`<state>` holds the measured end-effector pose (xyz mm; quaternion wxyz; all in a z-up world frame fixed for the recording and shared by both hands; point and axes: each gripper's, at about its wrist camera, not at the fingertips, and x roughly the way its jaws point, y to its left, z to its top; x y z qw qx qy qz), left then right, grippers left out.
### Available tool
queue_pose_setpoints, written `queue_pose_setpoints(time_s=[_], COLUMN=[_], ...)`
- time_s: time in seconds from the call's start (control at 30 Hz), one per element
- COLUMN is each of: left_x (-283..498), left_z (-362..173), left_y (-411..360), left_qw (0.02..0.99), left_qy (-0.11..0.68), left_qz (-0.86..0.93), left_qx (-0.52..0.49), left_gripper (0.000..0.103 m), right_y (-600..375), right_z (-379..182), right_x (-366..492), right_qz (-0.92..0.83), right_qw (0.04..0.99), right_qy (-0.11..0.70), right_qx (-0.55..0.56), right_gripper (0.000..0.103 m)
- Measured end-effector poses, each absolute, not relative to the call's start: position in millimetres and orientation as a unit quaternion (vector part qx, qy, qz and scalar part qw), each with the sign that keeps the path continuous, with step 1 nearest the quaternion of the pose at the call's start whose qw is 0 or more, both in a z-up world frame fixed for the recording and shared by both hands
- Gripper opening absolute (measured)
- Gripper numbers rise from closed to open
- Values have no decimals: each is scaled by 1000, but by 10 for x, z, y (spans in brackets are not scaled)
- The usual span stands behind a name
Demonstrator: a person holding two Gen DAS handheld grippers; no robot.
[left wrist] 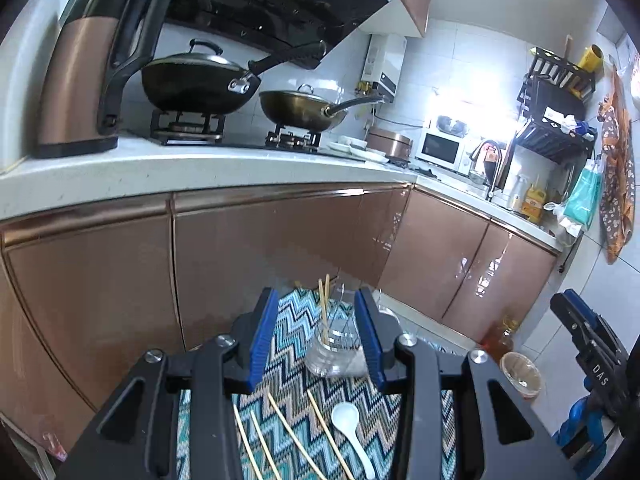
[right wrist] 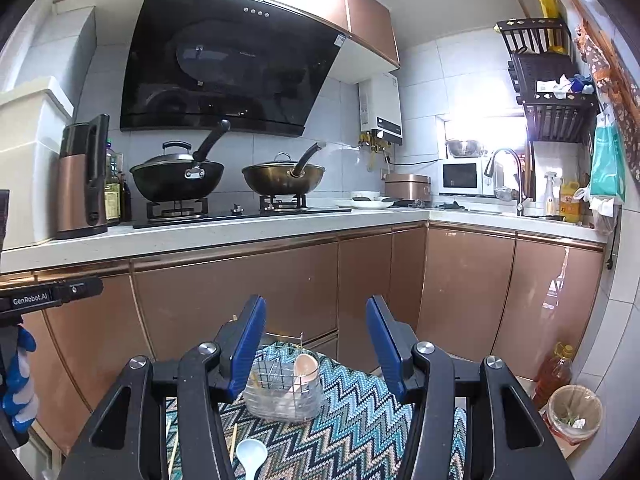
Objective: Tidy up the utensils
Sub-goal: 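Withdraw both open tools from the holder toward the remaining utensils, then grasp a third chopstick with left tool while right tool grasps the last white spoon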
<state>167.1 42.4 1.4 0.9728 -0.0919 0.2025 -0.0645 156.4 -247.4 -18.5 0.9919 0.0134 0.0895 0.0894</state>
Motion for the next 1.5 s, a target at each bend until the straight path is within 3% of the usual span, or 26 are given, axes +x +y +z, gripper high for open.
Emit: queue_pose_setpoints(time_s=[0.57,0.9,1.17,1.5], left_x=[1763,2205,2609,2994], left_z=[-631,-1372,-1959,-2394], left_y=[595,663,640,699], left_qw=[940,888,841,804], left_qy=[318,434,520,575], left_qz=[-67,-68,-62,-36], left_qx=[-109,-137,-138,-150], left_gripper=[38,37,37,28], right_y=[-2570,-2497,-2337,-2051], right_z=[-500,-1043,-1723,-2288], right_x=[1590,2017,2506,2877], right_qz=[112,151,229,273], right_qw=[984,963,913,874], right_qy=[140,221,337,403], right_qx=[23,20,33,-2], right_gripper=[50,50,50,39])
